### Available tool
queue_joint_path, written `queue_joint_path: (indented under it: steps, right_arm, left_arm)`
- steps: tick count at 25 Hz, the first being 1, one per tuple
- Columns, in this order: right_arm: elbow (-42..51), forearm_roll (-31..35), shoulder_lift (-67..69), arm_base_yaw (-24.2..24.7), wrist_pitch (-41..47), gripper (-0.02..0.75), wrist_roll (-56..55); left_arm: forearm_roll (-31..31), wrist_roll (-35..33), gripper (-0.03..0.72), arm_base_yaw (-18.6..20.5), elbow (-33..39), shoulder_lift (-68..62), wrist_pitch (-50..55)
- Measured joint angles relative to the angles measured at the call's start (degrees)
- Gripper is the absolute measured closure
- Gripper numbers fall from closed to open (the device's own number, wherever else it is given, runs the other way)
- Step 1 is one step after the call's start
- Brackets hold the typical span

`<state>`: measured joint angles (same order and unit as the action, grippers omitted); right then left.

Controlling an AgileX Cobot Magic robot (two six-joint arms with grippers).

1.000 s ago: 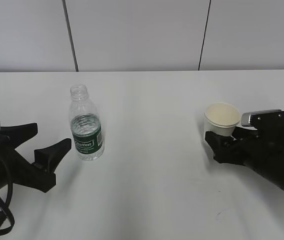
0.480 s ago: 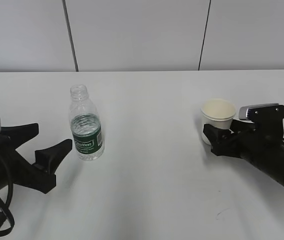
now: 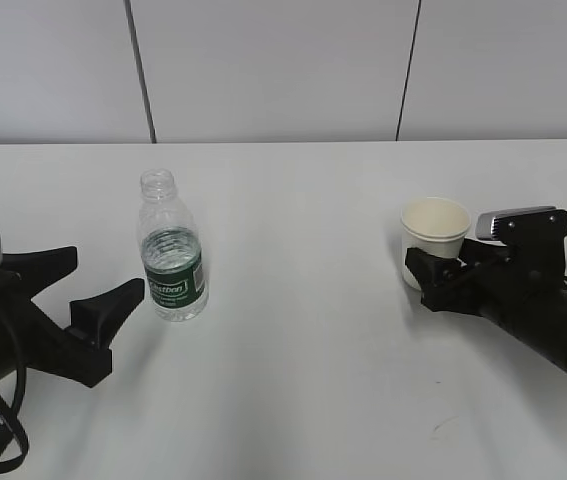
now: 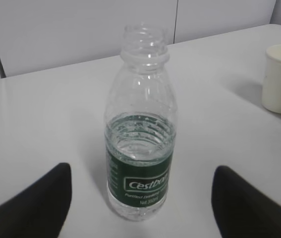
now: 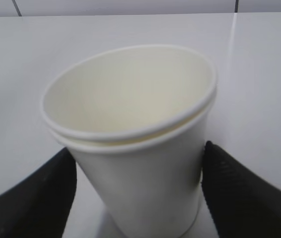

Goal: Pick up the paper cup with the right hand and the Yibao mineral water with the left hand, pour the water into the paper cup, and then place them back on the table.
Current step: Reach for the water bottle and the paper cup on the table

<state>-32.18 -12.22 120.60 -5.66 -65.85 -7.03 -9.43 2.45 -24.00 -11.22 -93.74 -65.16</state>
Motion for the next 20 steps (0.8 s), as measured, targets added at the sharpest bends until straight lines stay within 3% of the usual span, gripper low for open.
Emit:
queue_joint_path:
  steps: [7, 20]
  right_arm:
    - [0.00, 0.00, 0.00, 0.00, 0.00, 0.085, 0.00]
    - [-1.58, 0.94, 1.06, 0.00, 0.00, 0.079, 0.00]
  left_arm:
    - [0.00, 0.00, 0.157, 0.00, 0.00, 0.00, 0.00]
    - [0.00, 0.00, 0.157, 0.00, 0.00, 0.00, 0.00]
